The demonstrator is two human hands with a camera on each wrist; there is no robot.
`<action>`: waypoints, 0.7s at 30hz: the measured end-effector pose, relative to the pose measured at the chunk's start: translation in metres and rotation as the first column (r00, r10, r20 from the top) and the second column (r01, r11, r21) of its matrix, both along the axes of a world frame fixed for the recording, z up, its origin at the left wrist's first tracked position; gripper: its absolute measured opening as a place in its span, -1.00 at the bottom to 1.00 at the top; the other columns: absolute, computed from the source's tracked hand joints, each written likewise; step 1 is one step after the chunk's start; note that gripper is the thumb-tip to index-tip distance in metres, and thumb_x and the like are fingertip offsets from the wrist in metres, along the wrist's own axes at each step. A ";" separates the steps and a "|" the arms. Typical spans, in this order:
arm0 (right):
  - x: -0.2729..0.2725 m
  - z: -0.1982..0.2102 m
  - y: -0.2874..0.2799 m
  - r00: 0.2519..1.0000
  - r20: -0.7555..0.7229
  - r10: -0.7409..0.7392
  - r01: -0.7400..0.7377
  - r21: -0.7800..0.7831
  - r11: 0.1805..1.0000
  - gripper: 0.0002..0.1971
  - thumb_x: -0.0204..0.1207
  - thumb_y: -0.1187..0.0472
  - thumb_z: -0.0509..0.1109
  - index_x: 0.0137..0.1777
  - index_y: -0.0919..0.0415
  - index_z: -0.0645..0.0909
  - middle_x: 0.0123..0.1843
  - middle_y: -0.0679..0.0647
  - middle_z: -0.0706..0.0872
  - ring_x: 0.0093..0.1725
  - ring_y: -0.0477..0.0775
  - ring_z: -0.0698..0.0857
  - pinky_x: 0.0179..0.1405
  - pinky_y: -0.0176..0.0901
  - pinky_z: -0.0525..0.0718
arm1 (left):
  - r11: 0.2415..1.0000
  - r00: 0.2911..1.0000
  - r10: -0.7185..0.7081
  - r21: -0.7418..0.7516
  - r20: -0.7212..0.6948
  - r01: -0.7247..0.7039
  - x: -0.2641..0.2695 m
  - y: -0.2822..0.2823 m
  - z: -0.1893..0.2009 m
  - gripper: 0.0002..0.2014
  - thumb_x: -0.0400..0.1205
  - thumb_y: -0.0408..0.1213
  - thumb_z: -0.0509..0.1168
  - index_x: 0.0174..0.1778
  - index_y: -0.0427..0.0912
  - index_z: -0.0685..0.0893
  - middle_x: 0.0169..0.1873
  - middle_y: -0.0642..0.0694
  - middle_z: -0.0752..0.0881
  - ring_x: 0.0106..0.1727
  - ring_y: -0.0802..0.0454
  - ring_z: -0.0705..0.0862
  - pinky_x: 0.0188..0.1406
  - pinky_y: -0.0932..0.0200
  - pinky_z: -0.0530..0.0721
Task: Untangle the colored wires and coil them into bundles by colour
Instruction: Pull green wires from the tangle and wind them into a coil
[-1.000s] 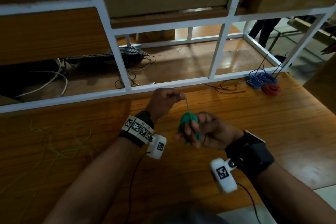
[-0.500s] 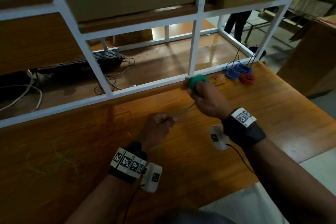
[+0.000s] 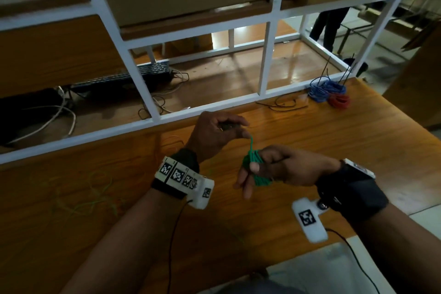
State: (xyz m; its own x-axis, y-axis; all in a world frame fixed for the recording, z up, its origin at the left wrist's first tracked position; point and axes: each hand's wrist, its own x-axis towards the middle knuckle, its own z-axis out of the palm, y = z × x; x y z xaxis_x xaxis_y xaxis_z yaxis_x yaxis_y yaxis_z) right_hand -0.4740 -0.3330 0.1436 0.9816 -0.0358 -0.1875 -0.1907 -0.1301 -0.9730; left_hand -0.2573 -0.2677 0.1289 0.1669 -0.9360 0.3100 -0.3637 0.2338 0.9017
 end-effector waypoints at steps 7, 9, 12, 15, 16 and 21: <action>0.006 0.005 0.011 0.893 0.379 -0.244 -0.121 0.722 0.681 -0.65 0.73 0.13 0.32 0.29 0.43 0.63 0.16 0.30 0.79 0.24 0.20 0.74 0.33 0.01 0.68 | 0.991 0.924 0.021 0.128 -0.381 0.031 -0.048 0.008 -0.018 -0.78 0.59 -0.40 0.34 -0.12 -0.04 0.86 -0.26 -0.08 0.82 -0.23 0.08 0.74 -0.24 0.11 0.75; 0.011 0.011 0.007 0.804 0.417 -0.424 -0.038 0.748 0.663 -0.63 0.74 0.10 0.21 0.31 0.38 0.63 0.22 0.26 0.76 0.32 0.18 0.68 0.36 0.04 0.67 | 0.981 0.959 0.119 0.181 -0.258 -0.073 -0.059 0.012 -0.028 -0.84 0.60 -0.42 0.39 -0.12 -0.07 0.82 -0.36 -0.07 0.77 -0.38 0.10 0.64 -0.43 0.12 0.64; 0.012 0.014 -0.010 0.561 0.353 -0.748 0.370 0.702 0.609 -0.58 0.84 0.10 0.09 0.37 0.45 0.58 0.26 0.28 0.78 0.36 0.18 0.71 0.47 0.02 0.64 | 0.969 0.964 0.189 0.195 -0.187 -0.152 -0.067 0.028 -0.044 -0.89 0.63 -0.23 0.44 -0.17 -0.10 0.84 -0.49 -0.02 0.71 -0.53 0.17 0.54 -0.52 0.30 0.47; 0.005 0.007 -0.022 0.467 0.421 -0.778 0.840 0.064 0.539 -0.60 0.84 -0.01 0.15 0.24 0.25 0.73 0.13 0.20 0.85 0.21 0.11 0.80 0.26 0.12 0.73 | 0.963 0.967 0.245 0.133 -0.076 -0.234 -0.061 0.039 -0.053 -0.89 0.62 -0.20 0.45 -0.18 -0.12 0.83 -0.43 -0.08 0.75 -0.48 0.14 0.63 -0.49 0.30 0.55; 0.002 0.006 -0.023 0.549 0.396 -0.736 0.835 -0.209 0.509 -0.62 0.83 -0.05 0.19 0.14 0.14 0.78 0.05 0.11 0.85 0.08 -0.01 0.80 0.05 0.05 0.74 | 0.970 0.974 0.223 0.102 -0.030 -0.219 -0.058 0.041 -0.052 -0.91 0.62 -0.22 0.45 -0.15 -0.11 0.83 -0.41 -0.06 0.77 -0.44 0.14 0.67 -0.46 0.29 0.60; -0.004 -0.004 -0.008 0.877 -0.018 -0.480 0.302 -0.756 0.580 -0.60 0.81 -0.07 0.22 -0.08 0.03 0.82 -0.12 -0.01 0.78 -0.14 -0.06 0.73 -0.13 0.02 0.71 | 0.989 0.970 0.146 -0.036 0.196 -0.141 -0.039 0.042 -0.029 -0.96 0.56 -0.29 0.49 -0.11 -0.14 0.83 -0.28 0.07 0.81 -0.30 0.11 0.78 -0.32 0.05 0.79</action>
State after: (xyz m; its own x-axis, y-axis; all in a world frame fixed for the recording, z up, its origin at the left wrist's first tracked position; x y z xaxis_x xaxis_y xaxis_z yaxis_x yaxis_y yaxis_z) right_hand -0.4779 -0.3408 0.1392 0.7801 -0.6153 -0.1129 -0.5697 -0.6241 -0.5347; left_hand -0.2967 -0.2257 0.0994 0.2325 -0.8995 0.3699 -0.5651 0.1846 0.8041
